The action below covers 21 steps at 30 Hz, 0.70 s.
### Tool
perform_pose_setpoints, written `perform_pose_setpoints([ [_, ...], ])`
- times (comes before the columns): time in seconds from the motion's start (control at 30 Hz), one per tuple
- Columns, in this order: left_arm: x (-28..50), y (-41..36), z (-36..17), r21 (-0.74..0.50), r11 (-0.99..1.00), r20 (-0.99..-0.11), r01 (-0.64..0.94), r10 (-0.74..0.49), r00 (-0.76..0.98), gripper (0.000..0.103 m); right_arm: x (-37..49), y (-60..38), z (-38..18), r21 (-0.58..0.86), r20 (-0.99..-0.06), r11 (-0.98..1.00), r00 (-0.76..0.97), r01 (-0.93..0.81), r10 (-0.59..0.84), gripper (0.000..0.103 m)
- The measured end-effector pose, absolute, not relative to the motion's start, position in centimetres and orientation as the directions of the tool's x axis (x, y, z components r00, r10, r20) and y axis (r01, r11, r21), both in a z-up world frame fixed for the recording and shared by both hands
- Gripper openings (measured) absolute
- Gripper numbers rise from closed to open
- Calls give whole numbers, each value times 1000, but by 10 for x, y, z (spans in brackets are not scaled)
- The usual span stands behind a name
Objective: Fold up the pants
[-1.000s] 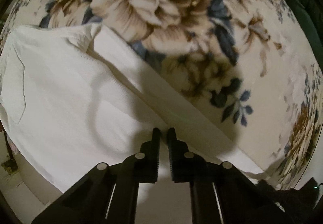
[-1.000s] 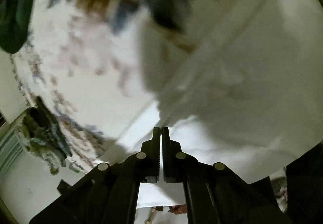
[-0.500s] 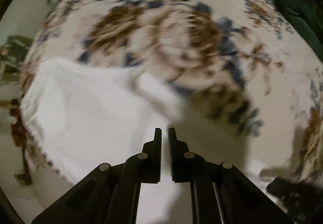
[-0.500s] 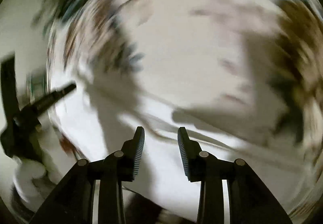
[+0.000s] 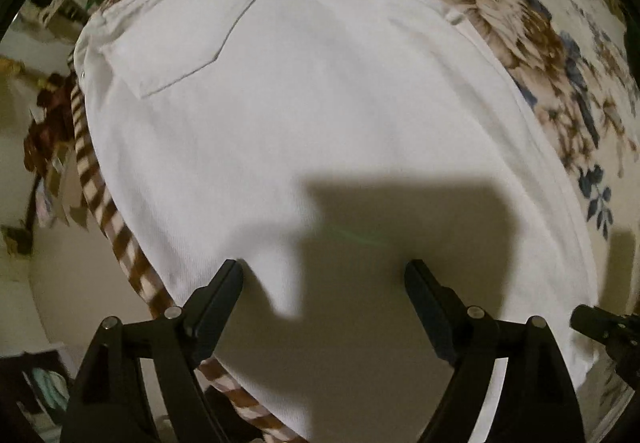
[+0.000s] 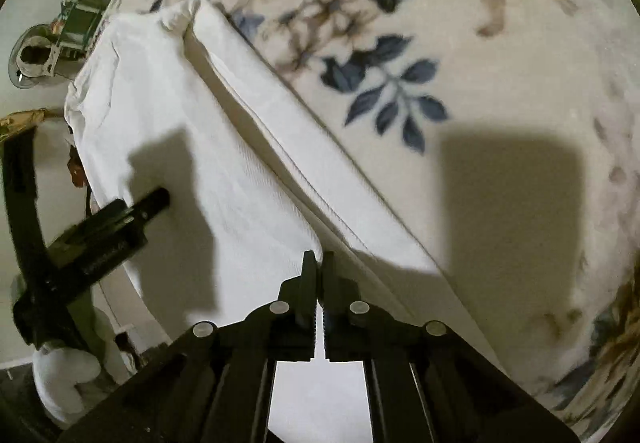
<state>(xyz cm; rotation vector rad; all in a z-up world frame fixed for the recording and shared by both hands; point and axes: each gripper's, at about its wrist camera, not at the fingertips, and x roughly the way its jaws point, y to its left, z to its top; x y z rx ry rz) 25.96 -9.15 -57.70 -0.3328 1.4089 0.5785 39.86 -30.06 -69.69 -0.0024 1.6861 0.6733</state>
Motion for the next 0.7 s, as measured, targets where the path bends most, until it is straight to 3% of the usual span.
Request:
perform_pose_setpoints([
  [0.13, 253, -90, -576, 72, 808, -987, -584, 142, 75, 83, 412, -310, -675, 378, -926, 859, -169, -346, 339, 1],
  [0.3, 248, -89, -586, 69, 806, -988, -588, 138, 74, 83, 430, -304, -680, 371, -919, 855, -278, -361, 281, 7],
  [0.4, 247, -87, -592, 66, 805, -987, -590, 141, 81, 85, 449, -300, -663, 391, -915, 843, -252, -370, 314, 30],
  [0.5, 243, -88, -595, 67, 809, -985, -584, 148, 91, 86, 470, -290, -661, 438, -895, 824, -256, -360, 365, 30],
  [0.67, 236, -88, -601, 73, 808, -983, -585, 156, 92, 92, 481, -243, -681, 385, -919, 807, -261, -448, 294, 29],
  [0.7, 234, -86, -603, 76, 809, -984, -584, 156, 89, 94, 480, -239, -684, 371, -926, 801, -253, -469, 281, 15],
])
